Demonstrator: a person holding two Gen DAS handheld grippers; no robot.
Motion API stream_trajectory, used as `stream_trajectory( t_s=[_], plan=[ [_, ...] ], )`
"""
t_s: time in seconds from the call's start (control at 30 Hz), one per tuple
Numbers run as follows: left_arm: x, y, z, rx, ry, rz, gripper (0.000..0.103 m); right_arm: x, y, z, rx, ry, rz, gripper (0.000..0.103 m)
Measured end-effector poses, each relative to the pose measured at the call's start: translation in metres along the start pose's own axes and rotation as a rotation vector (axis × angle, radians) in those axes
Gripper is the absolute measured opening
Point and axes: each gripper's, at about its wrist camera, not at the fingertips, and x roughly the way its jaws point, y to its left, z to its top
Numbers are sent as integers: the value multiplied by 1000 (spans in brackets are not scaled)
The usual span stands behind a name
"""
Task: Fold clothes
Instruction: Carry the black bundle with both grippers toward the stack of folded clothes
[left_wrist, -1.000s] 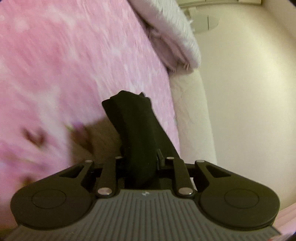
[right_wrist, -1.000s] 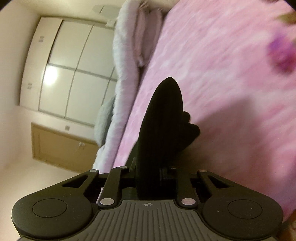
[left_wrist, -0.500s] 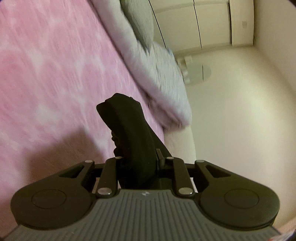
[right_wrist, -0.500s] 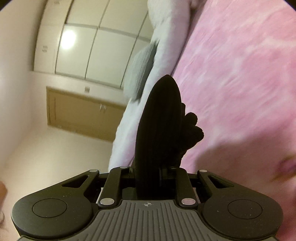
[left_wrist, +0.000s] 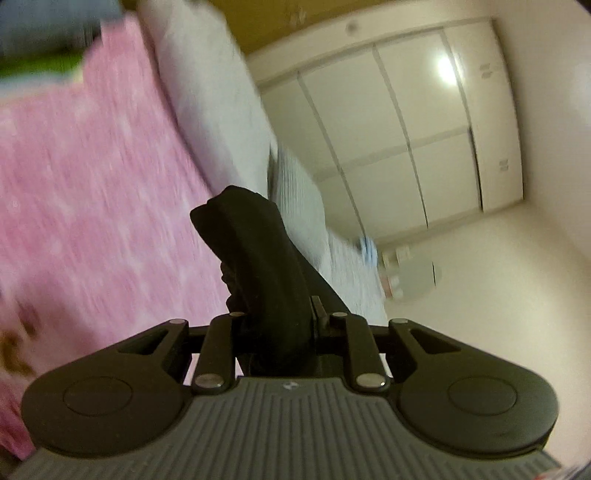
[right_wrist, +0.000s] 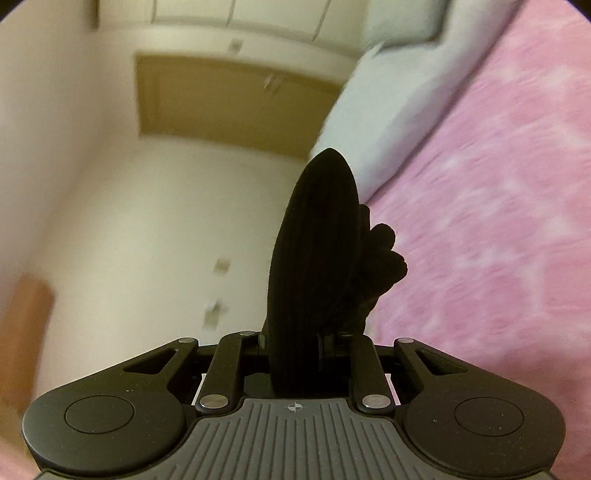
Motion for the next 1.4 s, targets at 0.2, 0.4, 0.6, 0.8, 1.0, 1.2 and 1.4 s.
stream_trajectory(
  t_s=[0.2,0.4,0.6,0.8,1.0,1.2,1.4],
  plan=[
    [-65,37,47,-74,-193,61,17,117,19,-4,-65,198,69,19],
    [-103,90,146,-88,-236,84,17,235,36,-57,-51,291,45,19],
    [-105,135,284,-19,-180,47,17,347,61,-103,-55,192,66,19],
    [-103,170,391,72,-184,5,17,457,86,-118,-88,144,87,19],
    [-67,265,406,-53,-117,101,18,545,33,-133,-120,135,-30,19],
    [-44,322,411,-155,-78,110,19,557,-12,-151,-79,103,-205,21],
    [-26,311,432,-14,-19,124,19,549,6,-163,-213,62,-213,21]
  ],
)
